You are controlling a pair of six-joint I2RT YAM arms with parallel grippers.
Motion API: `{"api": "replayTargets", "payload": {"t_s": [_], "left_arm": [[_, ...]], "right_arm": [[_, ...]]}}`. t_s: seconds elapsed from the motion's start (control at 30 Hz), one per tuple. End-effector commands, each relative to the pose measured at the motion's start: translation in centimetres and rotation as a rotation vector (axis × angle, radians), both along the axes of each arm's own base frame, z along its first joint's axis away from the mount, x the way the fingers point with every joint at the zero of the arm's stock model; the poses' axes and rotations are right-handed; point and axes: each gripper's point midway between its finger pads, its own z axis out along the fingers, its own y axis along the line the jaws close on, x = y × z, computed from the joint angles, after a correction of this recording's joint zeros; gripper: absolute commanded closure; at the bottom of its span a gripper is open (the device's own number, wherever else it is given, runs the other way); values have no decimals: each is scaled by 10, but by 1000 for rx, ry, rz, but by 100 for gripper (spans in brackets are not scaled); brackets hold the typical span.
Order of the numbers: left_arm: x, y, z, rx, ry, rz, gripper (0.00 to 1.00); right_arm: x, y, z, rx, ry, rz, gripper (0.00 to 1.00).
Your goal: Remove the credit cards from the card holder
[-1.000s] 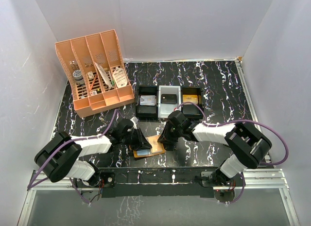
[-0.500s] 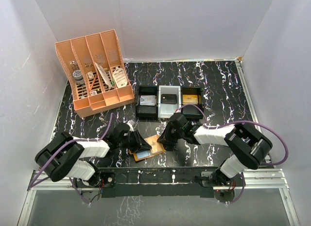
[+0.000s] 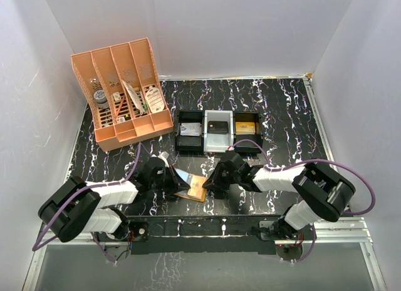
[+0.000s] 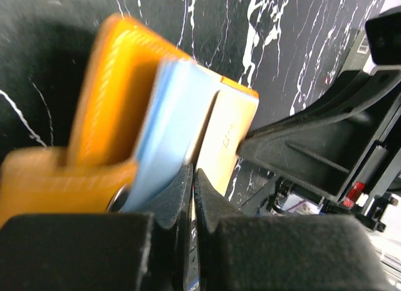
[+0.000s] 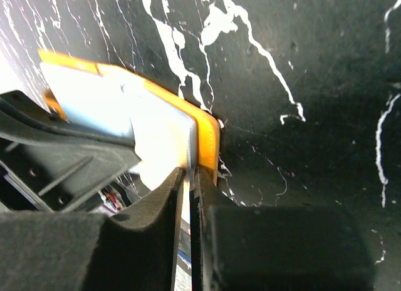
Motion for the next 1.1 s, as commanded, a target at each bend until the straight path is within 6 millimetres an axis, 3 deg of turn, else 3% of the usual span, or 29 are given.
{"api": "replayTargets", "payload": {"t_s": [0.0, 0.1, 0.33, 0.57, 0.93, 1.07], "left_arm": [[13, -4, 9, 6, -65, -12, 98], [9, -11, 11, -38, -60, -47, 89], [-4, -25, 15, -109, -34, -157, 83], [-10, -29, 20, -132, -32, -206, 100], [3, 2, 16, 65, -91, -129, 100], [5, 5, 18, 80, -96, -128, 100]], "right_arm": [[-21, 9, 3, 47, 47, 64, 93], [-21, 12, 3, 56, 49, 69, 92], [-19, 10, 1, 42, 47, 59, 91], [-14, 11, 0, 14, 36, 59, 90], [-8, 1, -7, -65, 30, 28, 90], [-7, 1, -8, -74, 28, 32, 90]]}}
